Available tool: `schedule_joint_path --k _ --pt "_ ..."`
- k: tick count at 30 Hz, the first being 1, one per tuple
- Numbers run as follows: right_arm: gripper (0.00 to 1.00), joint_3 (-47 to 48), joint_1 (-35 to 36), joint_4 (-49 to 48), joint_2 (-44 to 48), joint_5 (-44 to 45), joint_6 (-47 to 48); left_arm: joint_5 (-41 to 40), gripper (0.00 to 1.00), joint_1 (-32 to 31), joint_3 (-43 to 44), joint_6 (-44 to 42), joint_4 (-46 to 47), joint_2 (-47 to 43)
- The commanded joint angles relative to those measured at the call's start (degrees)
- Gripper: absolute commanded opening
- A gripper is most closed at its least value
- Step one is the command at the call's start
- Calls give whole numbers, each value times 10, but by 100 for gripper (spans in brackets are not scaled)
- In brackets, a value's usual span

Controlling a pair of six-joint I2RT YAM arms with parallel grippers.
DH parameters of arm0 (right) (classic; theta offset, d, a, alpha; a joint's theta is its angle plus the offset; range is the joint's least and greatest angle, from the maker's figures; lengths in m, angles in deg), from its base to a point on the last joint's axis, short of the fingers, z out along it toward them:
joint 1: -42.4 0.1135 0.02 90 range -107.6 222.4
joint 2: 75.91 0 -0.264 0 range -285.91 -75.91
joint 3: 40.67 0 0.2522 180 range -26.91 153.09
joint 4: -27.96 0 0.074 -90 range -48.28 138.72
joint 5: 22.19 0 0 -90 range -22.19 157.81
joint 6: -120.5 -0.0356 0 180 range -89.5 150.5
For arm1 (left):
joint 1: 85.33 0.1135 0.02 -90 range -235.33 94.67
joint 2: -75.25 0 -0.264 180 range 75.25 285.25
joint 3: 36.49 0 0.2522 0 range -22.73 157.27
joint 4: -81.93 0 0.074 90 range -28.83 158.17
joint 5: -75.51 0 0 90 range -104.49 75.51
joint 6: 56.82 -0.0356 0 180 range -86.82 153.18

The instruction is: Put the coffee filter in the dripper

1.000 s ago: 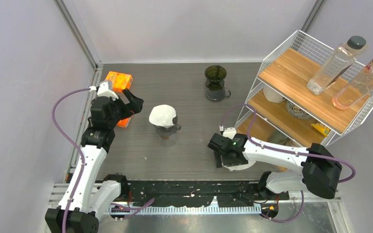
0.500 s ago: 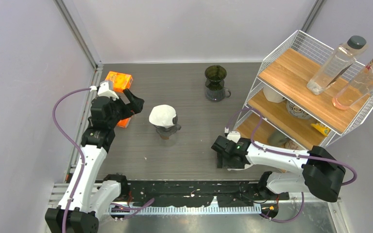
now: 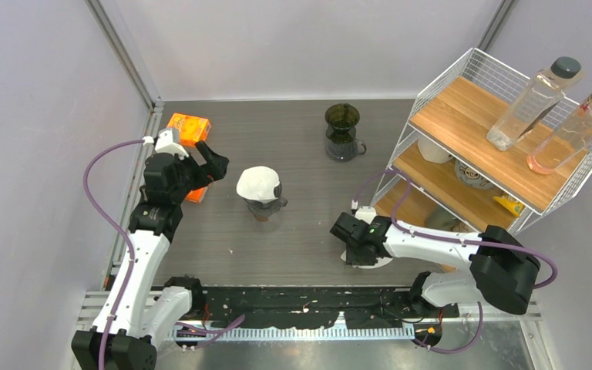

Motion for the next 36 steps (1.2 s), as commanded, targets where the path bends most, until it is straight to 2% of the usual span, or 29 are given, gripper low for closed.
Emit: schedule_joint_path --k 1,11,19,26,31,36 --pt "32 -25 -4 -29 -32 28 5 8 99 -2 1 -2 33 -3" --pt "13 31 -4 -23 -18 40 76 25 100 -2 1 -5 38 -3" --pt "6 78 -4 -56 59 96 199 63 100 -2 -3 -9 51 -7" --pt "6 126 -4 -97 78 116 285 87 100 -2 4 -15 52 -20" --pt "6 146 -5 -195 93 97 388 104 99 -2 30 -21 43 -43" --pt "6 173 -4 -263 102 36 511 205 99 -2 65 -8 63 -49"
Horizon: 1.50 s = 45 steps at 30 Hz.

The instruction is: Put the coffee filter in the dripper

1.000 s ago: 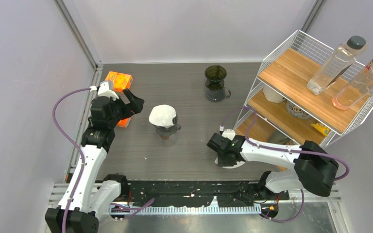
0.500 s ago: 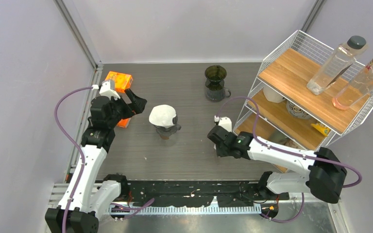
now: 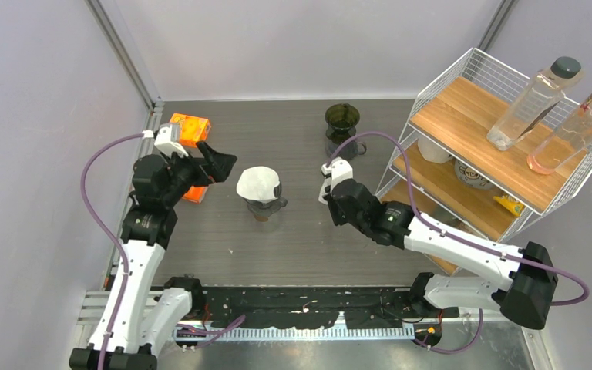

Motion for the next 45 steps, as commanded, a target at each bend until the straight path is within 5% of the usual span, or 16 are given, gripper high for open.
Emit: schedule_joint_path --k 1,9,20,30,41,45 --pt "6 56 -1 -102 17 -51 167 126 100 -3 58 8 53 -6" --pt "7 191 1 -61 -50 -94 348 234 100 -49 110 39 81 66" --pt "6 366 32 46 -150 -79 501 206 100 -104 162 104 89 143" --pt "6 382 58 47 -161 -77 537 183 99 -128 178 137 95 195" --pt "5 377 63 42 -157 -62 549 242 56 -132 153 194 169 216" --pt "5 379 64 40 -158 -49 551 244 49 -135 153 180 155 211"
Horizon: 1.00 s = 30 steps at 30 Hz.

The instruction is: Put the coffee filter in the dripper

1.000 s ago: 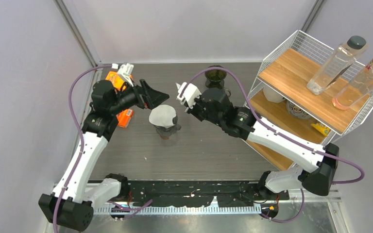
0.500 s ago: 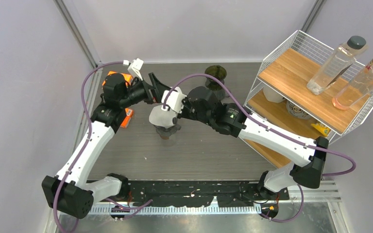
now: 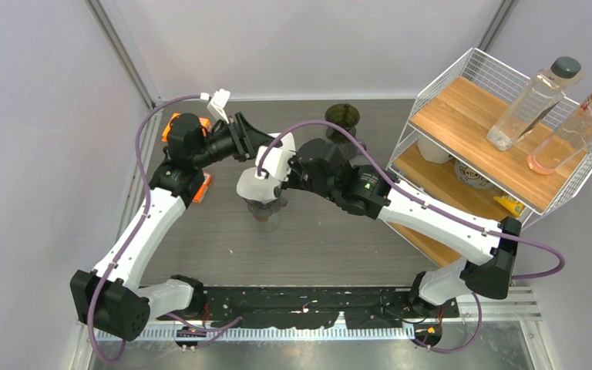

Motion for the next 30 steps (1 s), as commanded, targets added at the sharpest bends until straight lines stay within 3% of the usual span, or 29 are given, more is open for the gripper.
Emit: schedule_joint_path --k 1,7,15,20,27,30 --pt "5 22 4 -10 6 20 12 19 49 -6 3 -6 20 -4" --pt "5 34 6 -10 2 15 23 3 44 -14 12 -32 -17 -2" --pt "7 32 8 -7 1 12 29 -22 13 -15 9 -39 -26 -7" --pt "46 4 8 -25 18 24 4 -29 2 -15 6 -48 -23 -11" --pt "93 -93 5 -97 76 99 -127 -47 0 -14 -5 -132 -32 -42" --pt "97 -134 -5 -132 108 146 -208 -61 0 -13 -27 -171 -2 -68"
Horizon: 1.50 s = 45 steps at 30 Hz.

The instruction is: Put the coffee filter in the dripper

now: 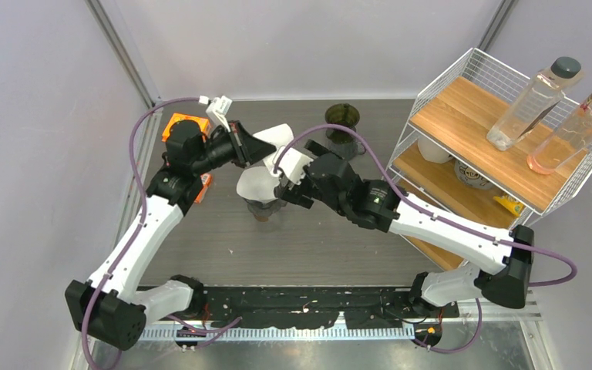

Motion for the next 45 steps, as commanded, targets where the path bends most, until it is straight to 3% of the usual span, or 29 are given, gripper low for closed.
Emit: schedule_joint_path --k 1,4,7,10,18,25,34,45 --pt "96 -46 -20 -78 65 67 -156 -19 0 4 -26 -83 45 -52" --pt "96 -63 -54 -81 86 9 -247 8 0 11 -42 -106 81 -71" --pt "96 -79 -110 -86 101 -111 -362 28 0 21 -59 -112 115 -95" --pt "95 -93 -128 -127 108 -171 -390 54 0 32 -83 -113 161 -115" --pt "95 -78 -131 -192 91 -230 -426 3 0 52 -117 -123 172 -149" --pt "95 -77 -160 -257 56 -291 -510 -70 0 52 -171 -68 236 -184" --pt "96 -38 -181 -298 -20 -366 -577 -67 0 52 -224 -23 319 -204" --pt "96 -62 -187 -303 -1 -360 -576 -42 0 52 -266 -57 387 -225"
